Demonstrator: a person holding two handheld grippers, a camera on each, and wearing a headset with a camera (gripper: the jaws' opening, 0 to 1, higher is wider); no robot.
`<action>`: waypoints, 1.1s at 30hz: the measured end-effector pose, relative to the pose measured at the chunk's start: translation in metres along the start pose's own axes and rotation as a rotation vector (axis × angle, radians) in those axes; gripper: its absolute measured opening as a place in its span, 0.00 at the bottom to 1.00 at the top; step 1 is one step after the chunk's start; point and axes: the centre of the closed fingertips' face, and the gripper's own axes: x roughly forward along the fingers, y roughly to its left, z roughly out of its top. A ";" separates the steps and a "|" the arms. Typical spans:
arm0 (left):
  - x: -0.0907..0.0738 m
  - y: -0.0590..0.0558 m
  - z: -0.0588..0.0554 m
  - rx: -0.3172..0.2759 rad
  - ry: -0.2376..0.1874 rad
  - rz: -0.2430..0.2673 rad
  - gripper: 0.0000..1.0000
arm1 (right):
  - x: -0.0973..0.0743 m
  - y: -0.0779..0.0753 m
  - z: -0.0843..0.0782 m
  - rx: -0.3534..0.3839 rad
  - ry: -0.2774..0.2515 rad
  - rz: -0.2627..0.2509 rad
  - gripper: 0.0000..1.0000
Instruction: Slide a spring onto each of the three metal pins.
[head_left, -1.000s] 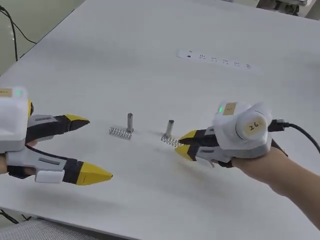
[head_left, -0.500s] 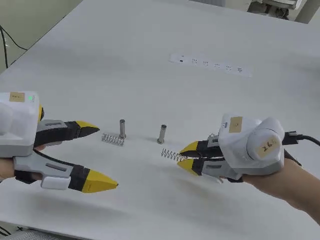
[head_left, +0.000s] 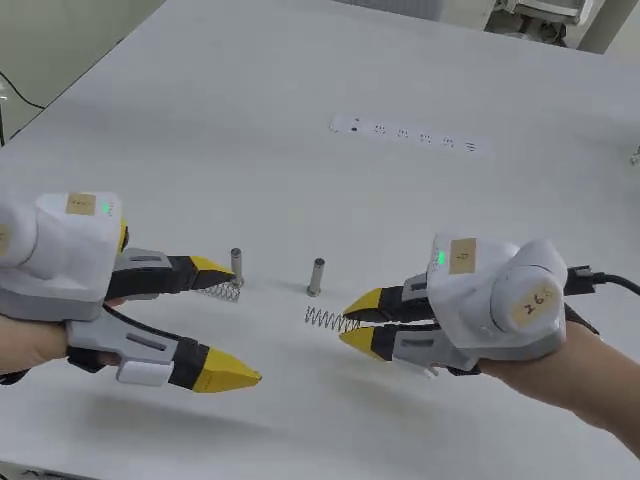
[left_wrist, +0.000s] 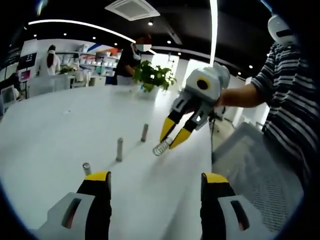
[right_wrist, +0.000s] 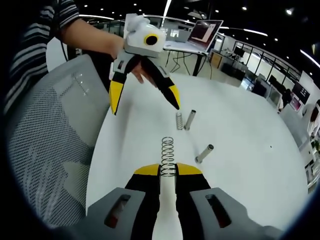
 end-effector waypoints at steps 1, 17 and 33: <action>0.002 -0.002 0.001 0.002 0.003 -0.010 0.66 | 0.000 0.001 0.001 -0.003 -0.001 0.003 0.08; 0.030 -0.012 0.009 0.075 0.011 -0.103 0.30 | 0.003 0.015 0.007 -0.052 -0.002 0.041 0.08; 0.046 -0.025 0.019 0.094 -0.007 -0.172 0.14 | -0.004 0.015 0.014 -0.049 -0.037 0.039 0.08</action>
